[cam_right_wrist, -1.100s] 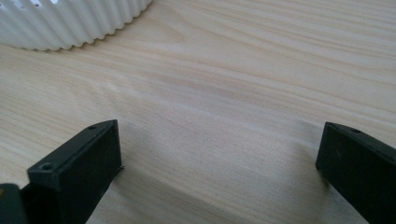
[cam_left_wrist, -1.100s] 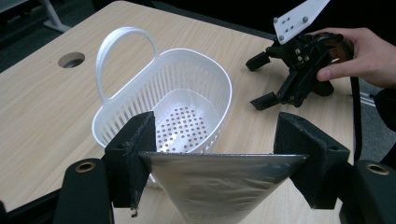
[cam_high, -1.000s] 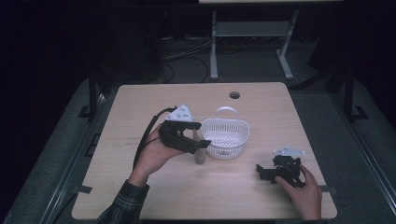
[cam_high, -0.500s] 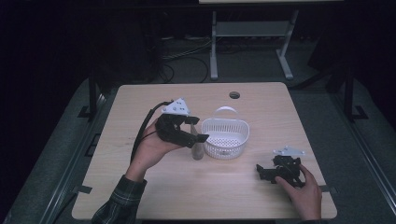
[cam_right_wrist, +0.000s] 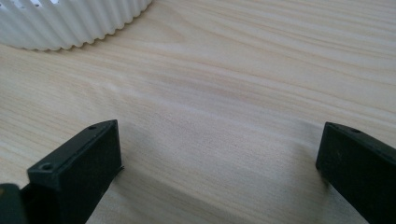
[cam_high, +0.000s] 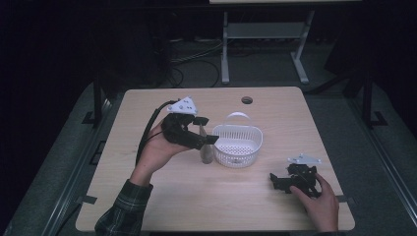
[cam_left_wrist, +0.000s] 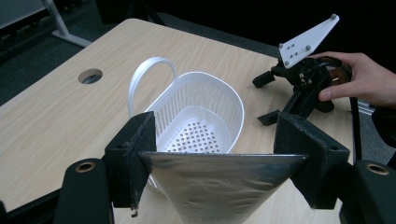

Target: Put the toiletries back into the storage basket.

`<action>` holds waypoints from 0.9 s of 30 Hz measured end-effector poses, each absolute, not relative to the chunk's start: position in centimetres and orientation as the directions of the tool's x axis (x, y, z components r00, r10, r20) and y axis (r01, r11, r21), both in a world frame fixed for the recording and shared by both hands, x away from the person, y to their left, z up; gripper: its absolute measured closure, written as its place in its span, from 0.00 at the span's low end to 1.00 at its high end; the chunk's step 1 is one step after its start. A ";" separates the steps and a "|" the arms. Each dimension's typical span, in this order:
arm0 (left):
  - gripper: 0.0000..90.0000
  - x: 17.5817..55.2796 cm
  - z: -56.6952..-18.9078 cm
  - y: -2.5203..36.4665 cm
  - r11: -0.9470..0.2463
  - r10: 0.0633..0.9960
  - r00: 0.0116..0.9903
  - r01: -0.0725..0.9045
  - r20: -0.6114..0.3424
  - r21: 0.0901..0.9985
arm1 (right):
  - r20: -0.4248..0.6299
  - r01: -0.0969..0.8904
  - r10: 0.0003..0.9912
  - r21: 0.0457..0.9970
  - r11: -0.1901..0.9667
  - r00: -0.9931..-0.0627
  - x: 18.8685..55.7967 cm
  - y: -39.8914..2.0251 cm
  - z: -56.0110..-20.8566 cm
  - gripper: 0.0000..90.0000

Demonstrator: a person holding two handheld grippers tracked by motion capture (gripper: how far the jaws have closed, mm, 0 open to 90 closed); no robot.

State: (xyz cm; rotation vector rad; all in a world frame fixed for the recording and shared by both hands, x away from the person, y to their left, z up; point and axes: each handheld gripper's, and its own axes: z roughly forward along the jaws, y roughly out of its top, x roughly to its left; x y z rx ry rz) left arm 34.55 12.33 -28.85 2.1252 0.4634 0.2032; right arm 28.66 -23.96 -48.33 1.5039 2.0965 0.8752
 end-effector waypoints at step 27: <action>0.33 35.4 -26.6 12.0 -0.486 0.401 0.916 0.225 -0.014 0.845 | 0.028 0.683 0.943 0.697 0.219 -0.331 28.7 -24.0 -48.3 0.00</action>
